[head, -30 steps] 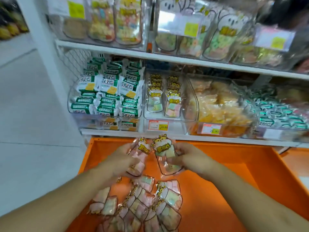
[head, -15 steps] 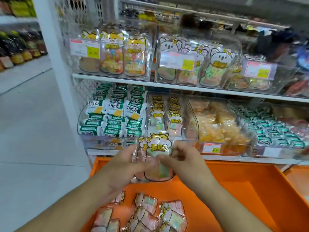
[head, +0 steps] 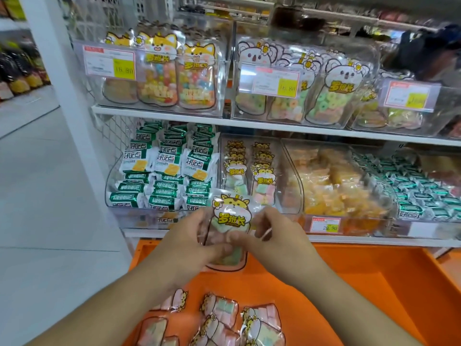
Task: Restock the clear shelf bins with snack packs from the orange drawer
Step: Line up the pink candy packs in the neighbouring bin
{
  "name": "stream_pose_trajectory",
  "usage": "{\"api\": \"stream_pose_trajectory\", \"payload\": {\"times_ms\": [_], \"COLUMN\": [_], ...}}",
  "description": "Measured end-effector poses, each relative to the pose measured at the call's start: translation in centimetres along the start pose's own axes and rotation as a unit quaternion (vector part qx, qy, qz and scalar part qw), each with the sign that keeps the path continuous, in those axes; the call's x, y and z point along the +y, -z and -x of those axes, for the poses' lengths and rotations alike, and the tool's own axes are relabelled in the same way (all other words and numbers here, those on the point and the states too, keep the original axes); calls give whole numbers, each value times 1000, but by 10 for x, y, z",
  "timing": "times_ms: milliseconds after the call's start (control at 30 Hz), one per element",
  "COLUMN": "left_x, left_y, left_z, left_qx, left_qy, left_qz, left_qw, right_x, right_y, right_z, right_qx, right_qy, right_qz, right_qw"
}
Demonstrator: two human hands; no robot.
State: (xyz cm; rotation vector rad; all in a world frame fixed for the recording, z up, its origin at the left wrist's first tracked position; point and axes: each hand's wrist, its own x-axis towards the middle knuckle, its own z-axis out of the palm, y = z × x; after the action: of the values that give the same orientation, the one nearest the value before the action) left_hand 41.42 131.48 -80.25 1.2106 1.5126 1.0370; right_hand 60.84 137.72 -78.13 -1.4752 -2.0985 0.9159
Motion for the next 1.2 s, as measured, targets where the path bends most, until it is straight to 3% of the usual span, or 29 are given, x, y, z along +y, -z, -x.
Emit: {"api": "stream_pose_trajectory", "payload": {"times_ms": [200, 433, 633, 767, 900, 1067, 1200], "left_x": [1, 19, 28, 19, 3, -16, -25], "left_y": [-1, -1, -7, -4, -3, 4, 3], "left_z": [-4, -22, -52, -61, -58, -60, -60], "left_qx": [11, -3, 43, 98, 99, 56, 49], "left_qy": [8, -44, -88, -132, -175, -202, -214], "left_qz": [-80, -146, -163, -245, -318, -417, -434], "left_qw": [997, 988, 982, 956, 927, 884, 874], "right_x": [-2, -1, -1, 10, 19, 27, 35], "right_y": [15, 27, 45, 61, 66, 31, 2], "right_z": [-12, -41, -81, -113, -147, -178, -193], "right_qx": [-43, -50, 1, 42, 94, 33, 30], "right_qy": [1, 28, 79, 91, 67, 56, 77], "right_qz": [-164, -194, -172, -176, -150, -77, -6], "right_qw": [986, 979, 982, 979, 982, 995, 997]}}
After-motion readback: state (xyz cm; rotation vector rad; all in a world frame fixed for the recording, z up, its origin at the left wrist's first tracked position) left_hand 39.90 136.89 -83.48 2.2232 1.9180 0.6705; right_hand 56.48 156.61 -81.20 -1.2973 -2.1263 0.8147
